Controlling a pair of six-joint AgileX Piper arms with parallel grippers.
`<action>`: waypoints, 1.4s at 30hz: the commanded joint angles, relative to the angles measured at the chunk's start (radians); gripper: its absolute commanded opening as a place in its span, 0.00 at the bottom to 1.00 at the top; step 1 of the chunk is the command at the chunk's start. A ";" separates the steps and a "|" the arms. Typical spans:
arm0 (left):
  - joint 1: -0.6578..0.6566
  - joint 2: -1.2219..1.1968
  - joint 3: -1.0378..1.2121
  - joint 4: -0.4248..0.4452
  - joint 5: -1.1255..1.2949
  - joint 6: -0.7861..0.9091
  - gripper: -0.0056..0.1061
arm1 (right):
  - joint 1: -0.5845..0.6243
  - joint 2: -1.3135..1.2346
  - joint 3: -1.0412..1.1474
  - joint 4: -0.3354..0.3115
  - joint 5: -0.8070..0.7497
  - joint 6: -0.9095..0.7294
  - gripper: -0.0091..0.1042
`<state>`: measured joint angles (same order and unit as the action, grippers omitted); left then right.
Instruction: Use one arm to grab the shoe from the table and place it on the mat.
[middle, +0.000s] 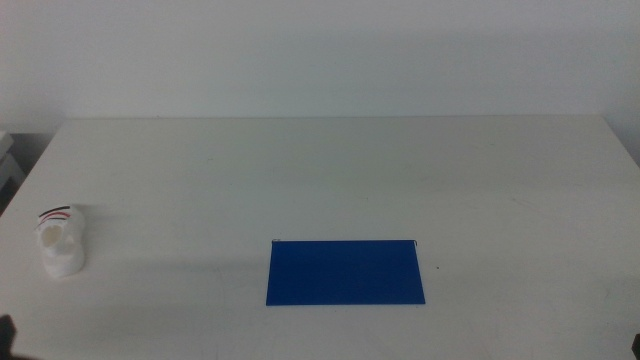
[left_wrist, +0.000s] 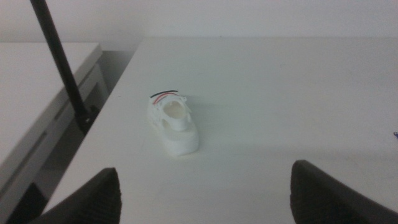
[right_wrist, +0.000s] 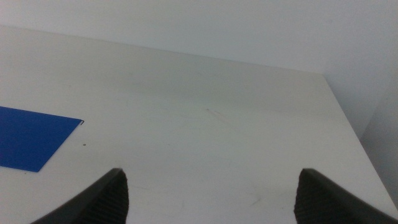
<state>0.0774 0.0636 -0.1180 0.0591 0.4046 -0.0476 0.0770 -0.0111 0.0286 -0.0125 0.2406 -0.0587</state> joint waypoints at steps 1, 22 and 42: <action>-0.004 0.071 -0.104 0.018 -0.003 -0.011 0.89 | 0.003 0.004 0.005 -0.011 -0.073 -0.010 0.77; -0.004 0.793 -0.991 0.141 0.490 -0.049 0.89 | 0.003 0.004 0.005 -0.011 -0.073 -0.010 0.77; -0.003 1.302 -1.243 0.249 0.627 -0.366 0.89 | 0.003 0.004 0.005 -0.011 -0.073 -0.010 0.77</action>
<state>0.0774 1.3720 -1.3241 0.2714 1.0643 -0.3653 0.0770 -0.0111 0.0286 -0.0125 0.2406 -0.0587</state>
